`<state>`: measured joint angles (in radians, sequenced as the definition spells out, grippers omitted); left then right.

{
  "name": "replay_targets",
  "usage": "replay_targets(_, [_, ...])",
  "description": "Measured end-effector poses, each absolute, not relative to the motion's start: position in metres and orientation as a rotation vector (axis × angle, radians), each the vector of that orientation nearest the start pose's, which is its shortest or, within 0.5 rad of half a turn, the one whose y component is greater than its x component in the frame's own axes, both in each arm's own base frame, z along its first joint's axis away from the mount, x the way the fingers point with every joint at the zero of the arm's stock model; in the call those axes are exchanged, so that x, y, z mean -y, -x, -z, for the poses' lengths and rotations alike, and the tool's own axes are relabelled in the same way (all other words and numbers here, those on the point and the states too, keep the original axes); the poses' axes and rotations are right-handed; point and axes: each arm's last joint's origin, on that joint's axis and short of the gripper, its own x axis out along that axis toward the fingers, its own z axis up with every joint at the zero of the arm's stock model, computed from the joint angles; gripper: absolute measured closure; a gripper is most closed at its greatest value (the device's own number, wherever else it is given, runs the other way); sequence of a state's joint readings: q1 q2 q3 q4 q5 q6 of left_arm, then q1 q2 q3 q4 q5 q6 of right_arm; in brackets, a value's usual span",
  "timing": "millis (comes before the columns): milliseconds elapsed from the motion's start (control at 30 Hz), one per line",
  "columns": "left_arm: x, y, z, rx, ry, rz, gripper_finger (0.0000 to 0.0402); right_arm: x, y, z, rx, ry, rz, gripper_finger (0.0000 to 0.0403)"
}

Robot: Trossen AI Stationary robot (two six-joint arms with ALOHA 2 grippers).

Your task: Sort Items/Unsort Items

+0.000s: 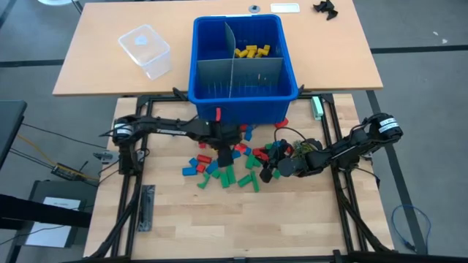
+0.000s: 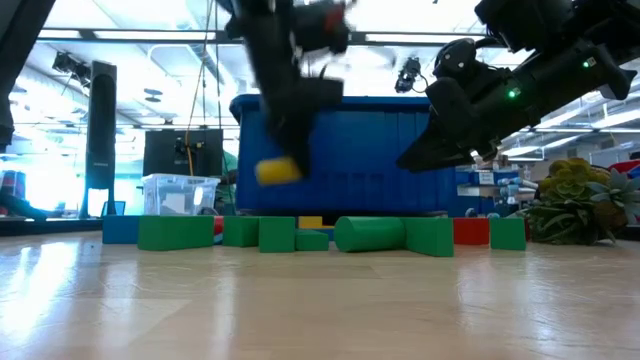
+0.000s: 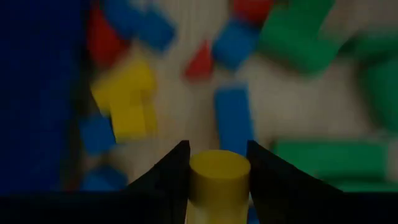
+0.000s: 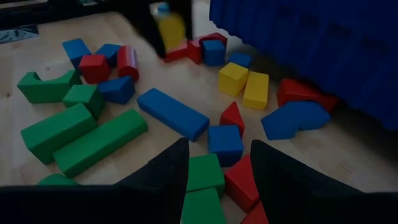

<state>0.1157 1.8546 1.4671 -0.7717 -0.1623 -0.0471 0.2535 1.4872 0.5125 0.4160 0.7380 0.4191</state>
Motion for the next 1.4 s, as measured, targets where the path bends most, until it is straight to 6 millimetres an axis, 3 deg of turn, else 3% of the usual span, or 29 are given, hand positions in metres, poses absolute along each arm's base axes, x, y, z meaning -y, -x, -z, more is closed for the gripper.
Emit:
replay_targets(300, [-0.053, -0.407, -0.34, -0.749, -0.087, -0.239, 0.0264, -0.047, -0.258, -0.151, -0.376, -0.136, 0.561, 0.0232])
replay_targets(433, [-0.079, -0.414, -0.383, -0.464, -0.121, -0.31, 0.0264, -0.047, -0.258, -0.151, -0.375, -0.136, 0.561, 0.0232])
replay_targets(567, [-0.12, -0.411, -0.404, -0.252, -0.11, -0.427, 0.0264, -0.047, -0.258, -0.151, -0.375, -0.137, 0.561, 0.0232])
replay_targets(800, [-0.192, -0.406, -0.396, -0.111, -0.053, -0.544, 0.0264, -0.047, -0.258, -0.151, -0.374, -0.137, 0.561, 0.0232])
replay_targets(1400, [-0.345, -0.395, -0.316, 0.01, 0.032, -0.786, 0.0262, -0.044, -0.258, -0.152, -0.363, -0.132, 0.599, 0.0232])
